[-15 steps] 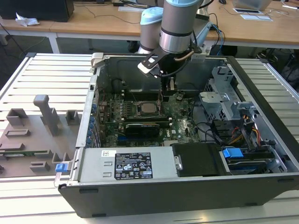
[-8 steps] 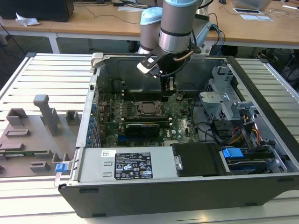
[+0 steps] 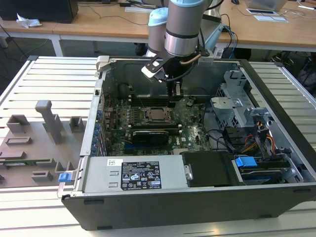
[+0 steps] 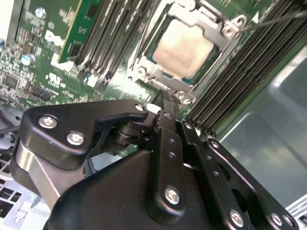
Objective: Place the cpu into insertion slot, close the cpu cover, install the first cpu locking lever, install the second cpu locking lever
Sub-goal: 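Close the cpu cover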
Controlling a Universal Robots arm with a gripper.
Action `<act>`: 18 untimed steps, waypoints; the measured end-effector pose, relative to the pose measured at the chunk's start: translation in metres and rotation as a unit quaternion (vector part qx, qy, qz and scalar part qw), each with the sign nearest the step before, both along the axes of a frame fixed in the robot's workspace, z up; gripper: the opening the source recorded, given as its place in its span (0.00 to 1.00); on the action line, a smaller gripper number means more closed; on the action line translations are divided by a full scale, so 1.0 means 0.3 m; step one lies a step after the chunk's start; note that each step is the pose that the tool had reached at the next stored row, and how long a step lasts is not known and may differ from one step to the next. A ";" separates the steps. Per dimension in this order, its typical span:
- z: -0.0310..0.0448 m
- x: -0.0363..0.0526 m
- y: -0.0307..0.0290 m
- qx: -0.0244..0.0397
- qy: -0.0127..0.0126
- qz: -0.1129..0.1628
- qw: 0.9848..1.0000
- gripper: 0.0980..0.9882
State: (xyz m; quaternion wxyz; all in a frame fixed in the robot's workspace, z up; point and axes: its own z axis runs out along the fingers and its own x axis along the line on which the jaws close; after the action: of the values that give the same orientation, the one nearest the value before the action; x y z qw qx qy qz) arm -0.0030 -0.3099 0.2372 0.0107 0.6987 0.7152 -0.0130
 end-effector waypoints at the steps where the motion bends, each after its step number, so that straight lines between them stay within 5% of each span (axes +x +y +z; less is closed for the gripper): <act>1: 0.000 -0.006 0.000 0.000 0.000 0.000 1.000 0.01; 6: -0.001 -0.069 0.000 0.000 0.000 0.000 1.000 0.01; 18: -0.001 -0.151 0.000 0.000 0.000 0.000 1.000 0.01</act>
State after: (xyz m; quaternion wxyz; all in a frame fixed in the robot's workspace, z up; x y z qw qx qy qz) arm -0.0483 -0.3099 0.2369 0.0107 0.6987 0.7152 -0.0130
